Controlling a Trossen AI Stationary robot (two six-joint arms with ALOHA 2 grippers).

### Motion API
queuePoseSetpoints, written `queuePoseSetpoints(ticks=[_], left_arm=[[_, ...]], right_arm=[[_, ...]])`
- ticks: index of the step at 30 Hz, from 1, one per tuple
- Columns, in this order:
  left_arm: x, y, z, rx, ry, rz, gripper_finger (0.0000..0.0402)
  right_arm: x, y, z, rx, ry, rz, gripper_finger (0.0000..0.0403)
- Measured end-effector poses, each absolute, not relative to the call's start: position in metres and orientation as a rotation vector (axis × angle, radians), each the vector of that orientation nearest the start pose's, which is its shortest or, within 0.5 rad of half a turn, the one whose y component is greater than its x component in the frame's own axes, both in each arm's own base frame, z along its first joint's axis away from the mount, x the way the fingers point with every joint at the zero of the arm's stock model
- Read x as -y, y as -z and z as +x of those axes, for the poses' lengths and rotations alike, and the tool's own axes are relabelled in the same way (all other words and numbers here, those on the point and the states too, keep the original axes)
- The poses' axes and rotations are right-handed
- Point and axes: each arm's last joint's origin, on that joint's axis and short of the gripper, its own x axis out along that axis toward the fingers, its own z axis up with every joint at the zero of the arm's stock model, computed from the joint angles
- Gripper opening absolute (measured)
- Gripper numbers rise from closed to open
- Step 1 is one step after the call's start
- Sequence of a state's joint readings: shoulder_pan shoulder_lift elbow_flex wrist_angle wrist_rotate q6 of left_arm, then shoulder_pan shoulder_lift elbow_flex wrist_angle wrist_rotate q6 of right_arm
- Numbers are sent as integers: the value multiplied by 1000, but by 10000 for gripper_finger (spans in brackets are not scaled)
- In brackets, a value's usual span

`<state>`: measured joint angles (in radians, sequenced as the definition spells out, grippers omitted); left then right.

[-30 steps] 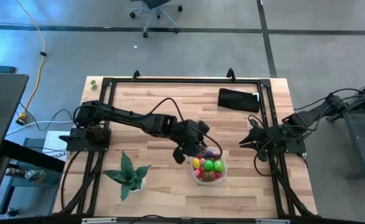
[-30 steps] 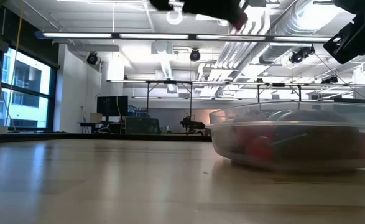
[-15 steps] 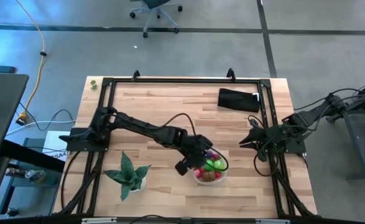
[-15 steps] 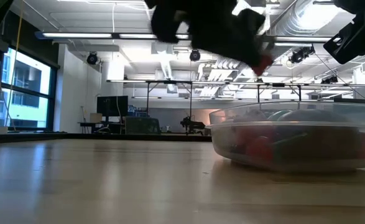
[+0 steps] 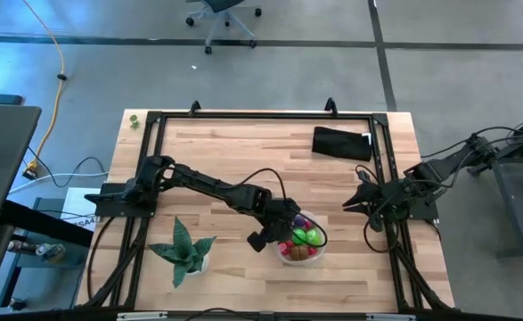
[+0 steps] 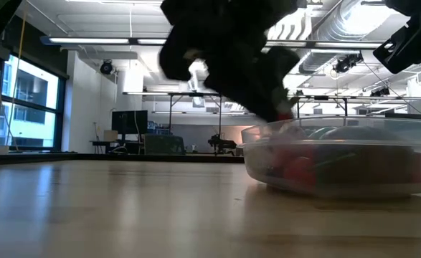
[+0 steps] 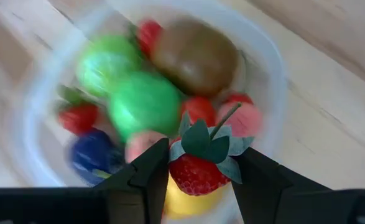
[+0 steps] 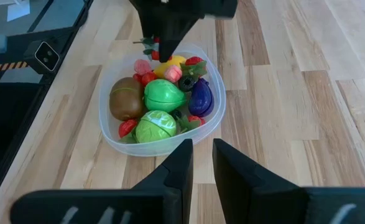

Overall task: Pick and placing Produce into tupperware
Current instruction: Put the strawberry into the transparent bin, then return to Home Position

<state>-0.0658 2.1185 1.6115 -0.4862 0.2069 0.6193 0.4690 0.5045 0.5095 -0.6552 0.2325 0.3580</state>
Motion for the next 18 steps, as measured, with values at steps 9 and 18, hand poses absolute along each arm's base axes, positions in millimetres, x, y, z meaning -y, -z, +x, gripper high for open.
queuePoseSetpoints(ticks=[9,18], left_arm=[[36,-181,452,-878,538,499,160],[35,-181,452,-880,536,496,206]], right_arm=[[-44,-234,101,-642,-117,121,51],[-44,-234,101,-642,-116,122,51]])
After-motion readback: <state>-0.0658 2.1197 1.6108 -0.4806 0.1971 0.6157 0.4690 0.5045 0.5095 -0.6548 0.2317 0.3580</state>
